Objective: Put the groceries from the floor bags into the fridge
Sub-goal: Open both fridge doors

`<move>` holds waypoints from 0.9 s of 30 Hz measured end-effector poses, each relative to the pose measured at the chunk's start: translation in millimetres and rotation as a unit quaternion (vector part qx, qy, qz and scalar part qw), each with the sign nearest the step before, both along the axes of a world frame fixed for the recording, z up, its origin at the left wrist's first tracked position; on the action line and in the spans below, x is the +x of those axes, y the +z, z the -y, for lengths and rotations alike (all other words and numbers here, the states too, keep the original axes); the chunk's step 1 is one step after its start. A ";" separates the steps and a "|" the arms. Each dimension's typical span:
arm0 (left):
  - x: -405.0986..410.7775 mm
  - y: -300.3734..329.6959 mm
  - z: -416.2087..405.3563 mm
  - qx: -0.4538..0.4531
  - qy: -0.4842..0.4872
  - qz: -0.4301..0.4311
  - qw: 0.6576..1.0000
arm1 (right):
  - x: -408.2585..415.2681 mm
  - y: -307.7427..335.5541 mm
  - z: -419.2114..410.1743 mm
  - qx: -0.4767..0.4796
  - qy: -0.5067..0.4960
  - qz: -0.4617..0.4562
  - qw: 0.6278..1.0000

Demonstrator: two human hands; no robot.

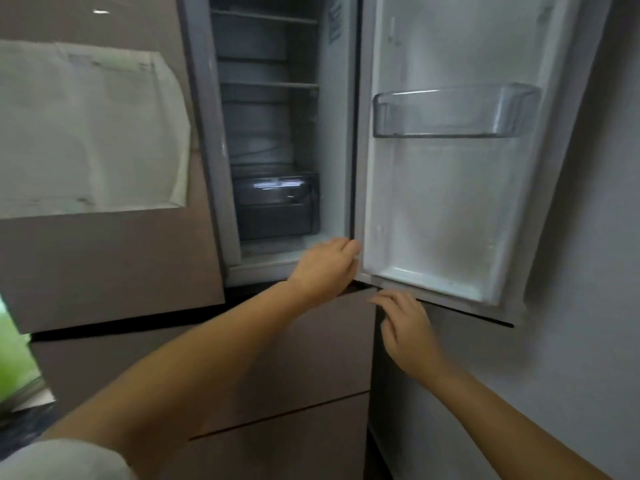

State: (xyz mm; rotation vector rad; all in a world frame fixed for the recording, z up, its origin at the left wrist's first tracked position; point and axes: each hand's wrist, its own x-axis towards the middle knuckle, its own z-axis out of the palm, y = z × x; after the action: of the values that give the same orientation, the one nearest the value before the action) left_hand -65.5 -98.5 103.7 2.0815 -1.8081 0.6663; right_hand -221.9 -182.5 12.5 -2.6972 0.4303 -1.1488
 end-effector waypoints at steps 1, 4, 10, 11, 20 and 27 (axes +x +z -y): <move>25.9 1.2 -17.9 0.003 0.030 0.043 0.999 | 24.6 -0.3 -6.4 0.030 0.017 -0.004 0.999; 91.8 10.4 -72.4 0.036 0.128 0.195 0.972 | 100.0 6.3 -29.2 0.091 0.071 -0.014 0.993; 169.0 24.2 -118.4 0.197 0.121 0.398 0.888 | 231.3 42.0 -78.3 0.242 0.159 -0.037 0.957; 172.2 24.4 -116.4 0.211 0.117 0.410 0.880 | 247.1 50.1 -85.8 0.292 0.161 -0.014 0.943; 186.4 20.4 -110.4 0.213 0.117 0.446 0.862 | 288.2 59.3 -110.5 0.633 0.245 0.155 0.718; 174.3 13.7 -117.7 0.198 0.112 0.446 0.866 | 278.1 57.0 -113.0 0.674 0.282 0.137 0.669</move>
State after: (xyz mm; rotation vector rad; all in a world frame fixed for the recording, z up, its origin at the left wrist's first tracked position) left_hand 108.7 19.3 117.4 2.4996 -2.3112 1.6672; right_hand 56.2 -69.4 69.5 -1.1473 0.1910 -0.5571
